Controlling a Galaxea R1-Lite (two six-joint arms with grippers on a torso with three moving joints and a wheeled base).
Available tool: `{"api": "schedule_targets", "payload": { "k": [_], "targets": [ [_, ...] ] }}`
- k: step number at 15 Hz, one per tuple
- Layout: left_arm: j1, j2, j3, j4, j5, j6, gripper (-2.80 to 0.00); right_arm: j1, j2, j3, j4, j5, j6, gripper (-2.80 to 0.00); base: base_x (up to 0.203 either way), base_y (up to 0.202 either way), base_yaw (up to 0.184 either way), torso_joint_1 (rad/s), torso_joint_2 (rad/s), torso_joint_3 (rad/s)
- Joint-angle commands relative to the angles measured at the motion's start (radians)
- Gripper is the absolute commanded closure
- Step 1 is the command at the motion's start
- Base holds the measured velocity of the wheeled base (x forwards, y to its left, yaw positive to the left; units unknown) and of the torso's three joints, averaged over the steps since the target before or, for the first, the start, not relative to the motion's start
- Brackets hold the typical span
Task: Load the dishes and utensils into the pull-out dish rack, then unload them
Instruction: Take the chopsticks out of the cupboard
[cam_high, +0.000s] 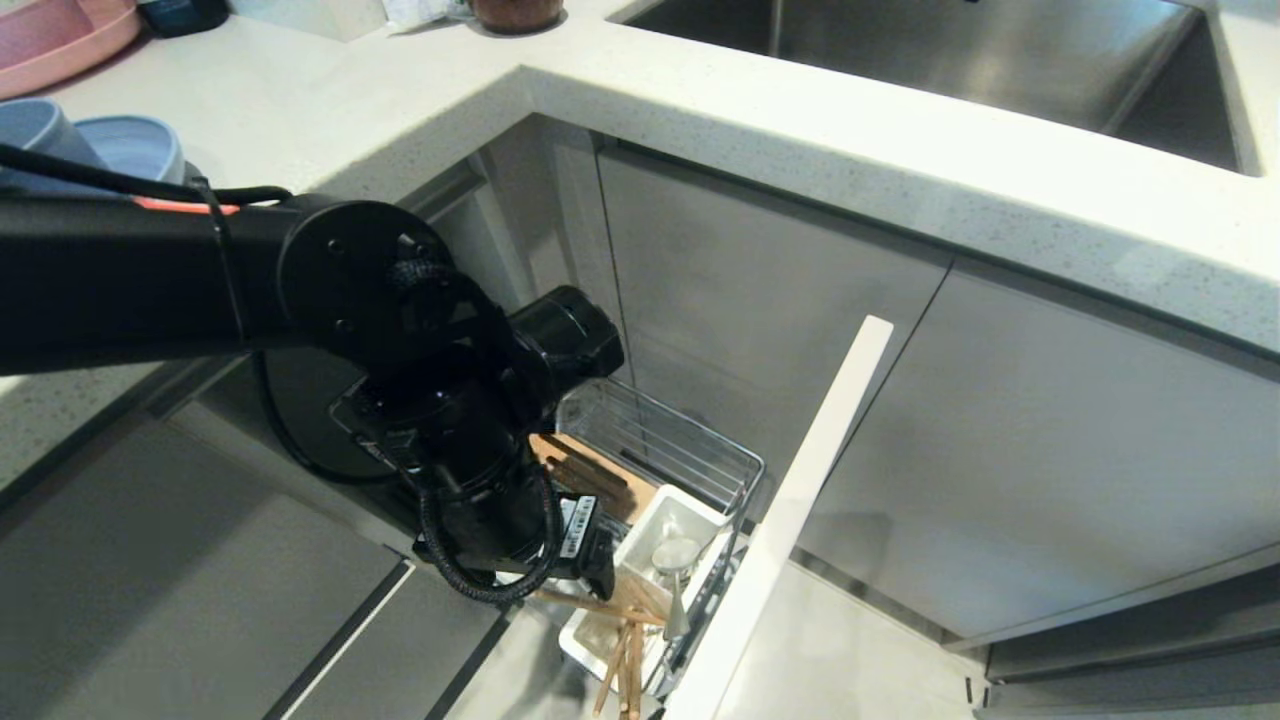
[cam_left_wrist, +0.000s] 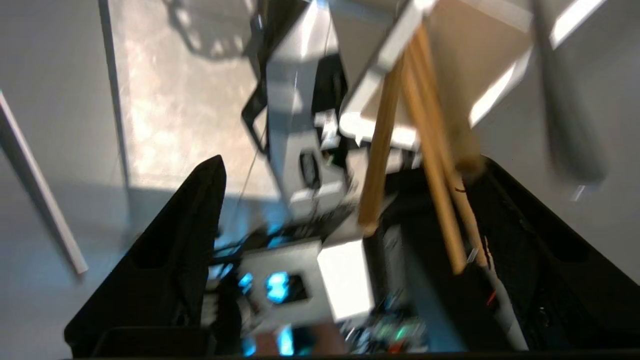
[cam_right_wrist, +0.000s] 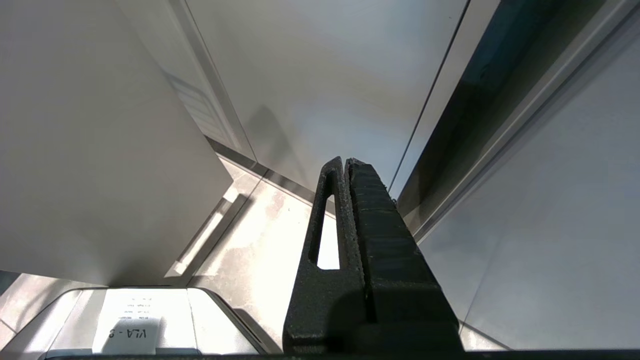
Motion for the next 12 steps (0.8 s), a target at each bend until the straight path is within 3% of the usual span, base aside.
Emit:
{"api": "schedule_targets", "payload": {
  "k": [1,6,12],
  "targets": [
    [0.025,0.034,-0.061,0.063,-0.050,0.082,-2.80,0.000,-0.003,0.002,0.000,0.000,0.000,0.00,0.000,0.000,0.000,0.000,0.00,0.000],
    [0.023,0.168,-0.253,0.152,-0.072,0.118,-2.80,0.000,-0.003,0.002,0.000,0.000,0.000,0.00,0.000,0.000,0.000,0.000,0.00,0.000],
    [0.042,0.244,-0.261,0.138,-0.072,0.150,-2.80,0.000,-0.003,0.002,0.000,0.000,0.000,0.00,0.000,0.000,0.000,0.000,0.00,0.000]
  ]
}}
